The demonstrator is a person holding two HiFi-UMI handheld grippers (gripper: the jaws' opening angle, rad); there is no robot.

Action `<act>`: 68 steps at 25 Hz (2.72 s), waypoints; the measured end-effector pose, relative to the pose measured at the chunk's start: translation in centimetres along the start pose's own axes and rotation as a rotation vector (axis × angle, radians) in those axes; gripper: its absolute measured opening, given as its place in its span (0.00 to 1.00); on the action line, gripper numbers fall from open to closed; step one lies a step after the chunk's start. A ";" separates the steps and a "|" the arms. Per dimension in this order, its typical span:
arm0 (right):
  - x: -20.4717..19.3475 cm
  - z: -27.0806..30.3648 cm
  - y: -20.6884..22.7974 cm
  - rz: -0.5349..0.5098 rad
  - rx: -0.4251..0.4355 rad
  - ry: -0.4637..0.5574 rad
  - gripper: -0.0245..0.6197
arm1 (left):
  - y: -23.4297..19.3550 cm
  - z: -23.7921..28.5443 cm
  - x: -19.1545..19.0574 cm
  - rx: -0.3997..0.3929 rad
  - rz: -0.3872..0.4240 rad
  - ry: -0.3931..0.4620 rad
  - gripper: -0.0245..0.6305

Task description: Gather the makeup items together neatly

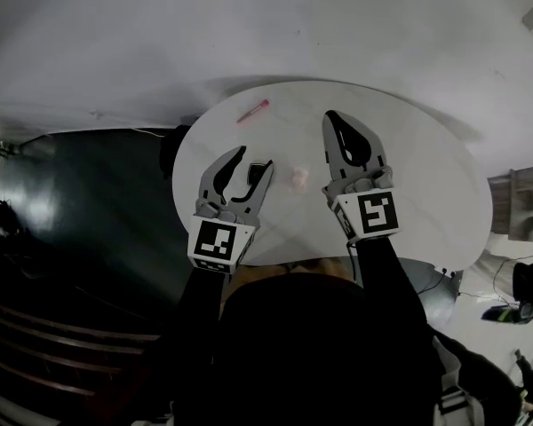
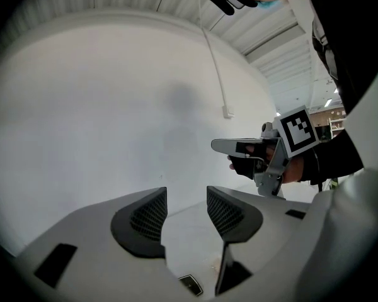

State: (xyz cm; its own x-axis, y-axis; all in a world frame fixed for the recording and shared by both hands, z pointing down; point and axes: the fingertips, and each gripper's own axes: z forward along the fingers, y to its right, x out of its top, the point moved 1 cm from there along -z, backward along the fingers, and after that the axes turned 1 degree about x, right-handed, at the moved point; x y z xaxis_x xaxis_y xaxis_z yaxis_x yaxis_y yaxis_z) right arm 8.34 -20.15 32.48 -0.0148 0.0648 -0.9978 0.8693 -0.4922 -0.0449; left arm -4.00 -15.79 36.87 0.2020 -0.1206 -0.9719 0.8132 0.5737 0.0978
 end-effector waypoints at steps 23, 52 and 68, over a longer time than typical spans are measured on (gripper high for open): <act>-2.1 -0.9 -3.0 -0.077 -0.318 -0.179 0.08 | -10.6 11.3 -11.2 -0.278 0.077 -0.174 0.34; -2.3 -6.6 -2.7 -0.071 -0.464 -0.247 0.08 | -11.8 17.8 -24.9 -0.347 0.088 -0.602 0.12; -1.3 -1.7 -7.2 -0.098 -0.263 -0.155 0.08 | -15.2 3.8 -15.7 -0.112 -0.157 -0.377 0.12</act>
State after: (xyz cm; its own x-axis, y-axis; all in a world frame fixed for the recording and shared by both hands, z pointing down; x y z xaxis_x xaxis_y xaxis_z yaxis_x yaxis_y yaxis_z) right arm 2.95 -15.20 34.14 -0.1622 -0.0418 -0.9859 0.9578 -0.2471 -0.1471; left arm -17.45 -25.69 51.41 0.2834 -0.4894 -0.8247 0.7896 0.6072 -0.0891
